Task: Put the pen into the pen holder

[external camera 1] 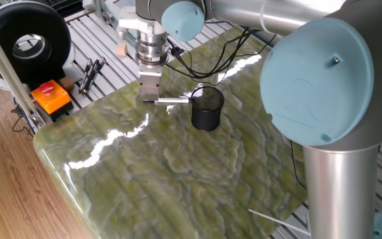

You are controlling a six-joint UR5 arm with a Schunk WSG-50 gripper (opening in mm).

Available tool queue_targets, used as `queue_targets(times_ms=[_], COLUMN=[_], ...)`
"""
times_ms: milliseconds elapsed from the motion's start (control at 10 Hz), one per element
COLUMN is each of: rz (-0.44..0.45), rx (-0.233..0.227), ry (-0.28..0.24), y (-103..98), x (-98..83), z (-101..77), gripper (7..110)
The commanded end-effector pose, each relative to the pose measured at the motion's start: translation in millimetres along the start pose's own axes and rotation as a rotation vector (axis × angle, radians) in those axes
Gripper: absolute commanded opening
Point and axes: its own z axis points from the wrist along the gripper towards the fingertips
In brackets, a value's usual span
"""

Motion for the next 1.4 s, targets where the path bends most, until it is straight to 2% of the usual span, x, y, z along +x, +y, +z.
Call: queue_targets(times_ms=[0, 400, 700, 800, 1300], rz=[0.004, 0.024, 0.046, 0.047, 0.076], rx=[0.001, -0.003, 0.014, 0.018, 0.033], ry=[-0.004, -0.001, 0.019, 0.026, 0.083], y=[-2.7, -1.6, -4.5, -5.3, -6.1], x=[-0.9, -1.1, 1.1, 2.3, 12.0], z=[1.3, 1.2, -0.1, -0.4, -1.5], gripper=[22, 22, 22, 7, 7])
